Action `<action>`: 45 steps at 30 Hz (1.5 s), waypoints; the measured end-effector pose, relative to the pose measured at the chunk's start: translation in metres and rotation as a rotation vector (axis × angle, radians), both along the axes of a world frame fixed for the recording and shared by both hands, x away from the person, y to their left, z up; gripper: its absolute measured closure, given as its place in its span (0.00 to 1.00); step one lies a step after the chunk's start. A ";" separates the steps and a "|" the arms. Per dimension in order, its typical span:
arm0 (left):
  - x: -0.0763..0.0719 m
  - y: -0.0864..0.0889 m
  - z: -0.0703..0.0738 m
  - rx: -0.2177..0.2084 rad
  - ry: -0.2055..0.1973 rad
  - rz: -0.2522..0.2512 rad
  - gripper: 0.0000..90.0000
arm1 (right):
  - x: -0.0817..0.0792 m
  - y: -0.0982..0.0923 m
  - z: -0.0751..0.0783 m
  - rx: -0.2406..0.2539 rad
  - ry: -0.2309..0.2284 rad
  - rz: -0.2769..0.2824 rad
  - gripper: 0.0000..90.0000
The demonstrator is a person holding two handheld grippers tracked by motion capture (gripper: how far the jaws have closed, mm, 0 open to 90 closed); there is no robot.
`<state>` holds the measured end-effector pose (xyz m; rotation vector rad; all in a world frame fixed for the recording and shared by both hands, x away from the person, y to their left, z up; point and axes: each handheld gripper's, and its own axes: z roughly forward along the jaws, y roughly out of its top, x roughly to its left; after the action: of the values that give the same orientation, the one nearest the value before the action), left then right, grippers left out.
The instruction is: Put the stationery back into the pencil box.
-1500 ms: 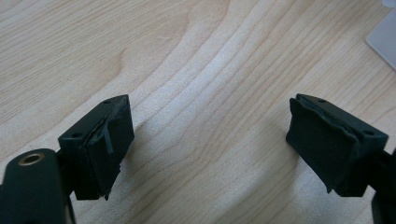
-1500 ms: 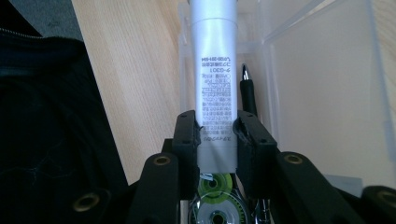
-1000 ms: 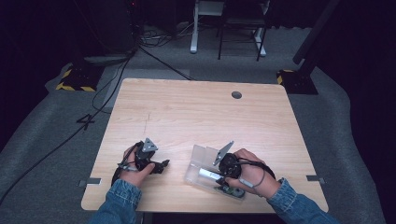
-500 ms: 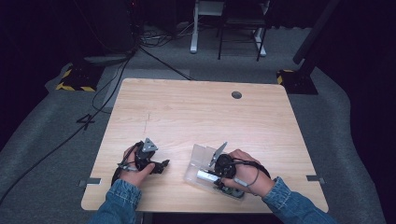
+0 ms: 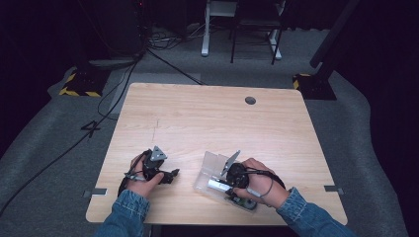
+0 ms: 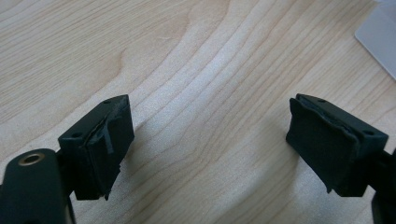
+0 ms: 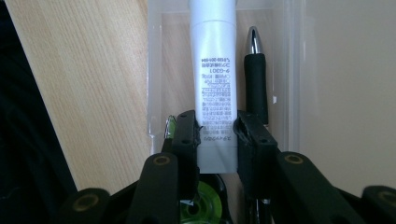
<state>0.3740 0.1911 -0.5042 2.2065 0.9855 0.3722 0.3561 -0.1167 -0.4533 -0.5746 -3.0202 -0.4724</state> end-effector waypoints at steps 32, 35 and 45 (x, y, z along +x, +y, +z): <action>0.000 0.000 0.000 0.000 0.000 0.000 0.16 | -0.002 -0.012 0.023 0.122 -0.077 -0.029 0.80; 0.000 0.000 0.000 0.000 0.000 0.000 0.16 | -0.002 -0.016 0.030 0.145 -0.095 -0.043 0.78; -0.001 0.000 0.000 -0.001 0.000 -0.006 0.16 | 0.008 -0.046 0.052 0.256 -0.195 -0.105 0.64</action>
<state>0.3734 0.1913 -0.5043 2.2082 0.9787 0.3693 0.3639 -0.1626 -0.4009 -0.7083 -3.0441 -0.9572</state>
